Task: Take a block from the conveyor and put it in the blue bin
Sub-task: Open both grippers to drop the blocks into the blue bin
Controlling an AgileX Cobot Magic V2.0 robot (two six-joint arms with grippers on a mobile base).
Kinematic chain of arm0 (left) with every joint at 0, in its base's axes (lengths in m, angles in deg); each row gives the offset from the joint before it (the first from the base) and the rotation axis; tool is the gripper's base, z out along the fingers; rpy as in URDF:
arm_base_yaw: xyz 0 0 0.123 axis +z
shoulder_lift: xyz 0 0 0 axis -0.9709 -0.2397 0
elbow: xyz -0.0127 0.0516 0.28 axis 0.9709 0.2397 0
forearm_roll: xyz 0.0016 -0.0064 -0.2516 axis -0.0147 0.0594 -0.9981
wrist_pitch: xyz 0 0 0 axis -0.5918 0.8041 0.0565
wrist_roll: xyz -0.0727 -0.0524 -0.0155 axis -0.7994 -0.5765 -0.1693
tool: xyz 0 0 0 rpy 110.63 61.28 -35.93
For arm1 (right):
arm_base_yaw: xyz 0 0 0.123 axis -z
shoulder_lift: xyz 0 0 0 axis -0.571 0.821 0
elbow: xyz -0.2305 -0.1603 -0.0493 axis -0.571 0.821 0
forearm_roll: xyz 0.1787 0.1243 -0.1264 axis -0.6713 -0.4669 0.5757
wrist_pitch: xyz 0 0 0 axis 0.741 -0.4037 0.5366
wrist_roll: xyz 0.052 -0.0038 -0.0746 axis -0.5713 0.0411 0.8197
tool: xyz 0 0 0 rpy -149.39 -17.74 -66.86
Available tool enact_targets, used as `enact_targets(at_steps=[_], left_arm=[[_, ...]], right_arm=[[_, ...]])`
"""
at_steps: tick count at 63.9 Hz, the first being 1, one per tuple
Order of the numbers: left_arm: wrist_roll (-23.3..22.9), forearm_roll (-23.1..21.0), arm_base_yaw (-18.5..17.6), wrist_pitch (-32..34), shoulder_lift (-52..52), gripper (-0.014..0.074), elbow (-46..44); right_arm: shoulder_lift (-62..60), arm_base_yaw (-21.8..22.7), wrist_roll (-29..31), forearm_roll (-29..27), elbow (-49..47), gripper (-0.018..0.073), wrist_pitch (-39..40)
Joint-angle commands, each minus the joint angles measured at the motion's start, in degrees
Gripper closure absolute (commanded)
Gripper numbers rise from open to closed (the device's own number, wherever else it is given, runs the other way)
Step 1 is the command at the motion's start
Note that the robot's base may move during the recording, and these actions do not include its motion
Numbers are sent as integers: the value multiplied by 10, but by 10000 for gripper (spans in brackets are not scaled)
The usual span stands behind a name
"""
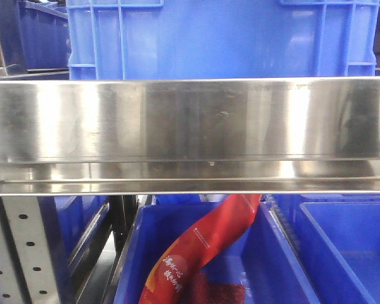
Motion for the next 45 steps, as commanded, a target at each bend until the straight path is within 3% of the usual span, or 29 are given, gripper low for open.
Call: enact_targets(at_steps=[1,8,14,20,32,45], left_arm=[[-5,-7,-1,-3,27,94,-6],[-5,-7,-1,-25,54,265,-6],[-5,-7,-1,-46,83,499,-6],[-5,-7,-1,-65,114,712,-6],[-25,-7,-1,-73,184,707,38],[-37,-7,-1,3,293,707,187]], right_arm=[[-23,2,5,1,-8,258,-3],[-53,2,5,1,-5,516,-12],[-84,2,5,1,11,705,-6],[-124,2,5,1,40,715,15],[-217,2,5,1,146,717,63],[-330,2,5,1,284,717,114]])
